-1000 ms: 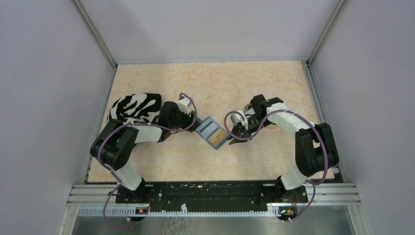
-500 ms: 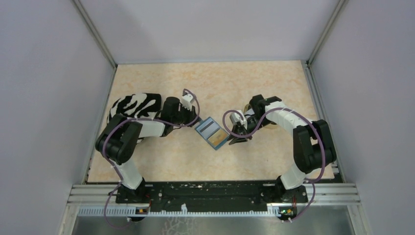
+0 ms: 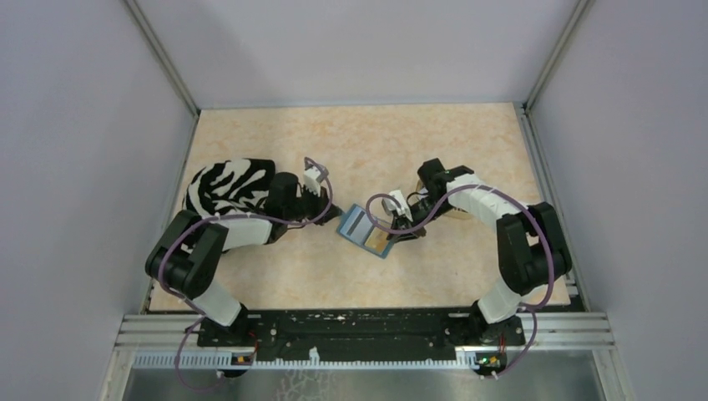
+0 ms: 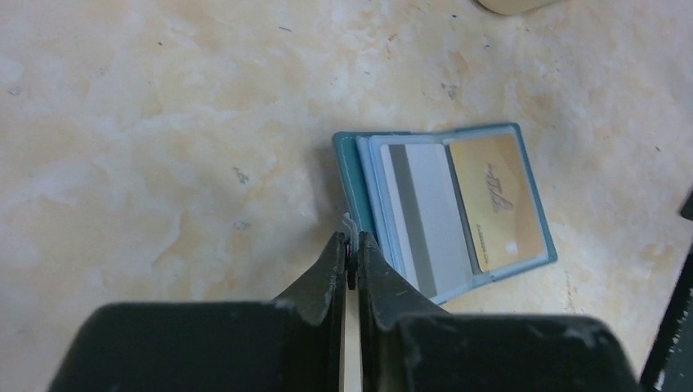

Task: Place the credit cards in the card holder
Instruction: Close the card holder at the center of the board.

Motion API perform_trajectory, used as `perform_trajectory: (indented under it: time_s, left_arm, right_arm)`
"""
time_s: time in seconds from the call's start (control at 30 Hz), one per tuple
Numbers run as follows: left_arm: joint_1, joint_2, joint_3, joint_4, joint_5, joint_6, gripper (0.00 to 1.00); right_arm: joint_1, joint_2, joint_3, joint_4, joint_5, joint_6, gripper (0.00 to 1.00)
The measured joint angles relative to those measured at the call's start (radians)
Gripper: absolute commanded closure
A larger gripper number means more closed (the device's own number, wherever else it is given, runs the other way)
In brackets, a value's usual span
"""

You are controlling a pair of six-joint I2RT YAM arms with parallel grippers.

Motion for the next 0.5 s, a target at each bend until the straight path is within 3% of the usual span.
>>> perform_trajectory:
  time_s: [0.13, 0.33, 0.5]
  left_arm:
    - [0.000, -0.072, -0.074, 0.013, 0.016, -0.051, 0.99]
    - [0.000, -0.204, -0.187, 0.013, 0.018, -0.128, 0.99]
    - [0.000, -0.314, -0.239, 0.006, 0.010, -0.168, 0.99]
  right_arm:
    - [0.055, 0.000, -0.021, 0.087, 0.100, 0.058, 0.87]
    - [0.142, 0.015, -0.058, 0.154, 0.304, 0.081, 0.99]
    - [0.166, 0.074, -0.058, 0.195, 0.447, 0.127, 1.00]
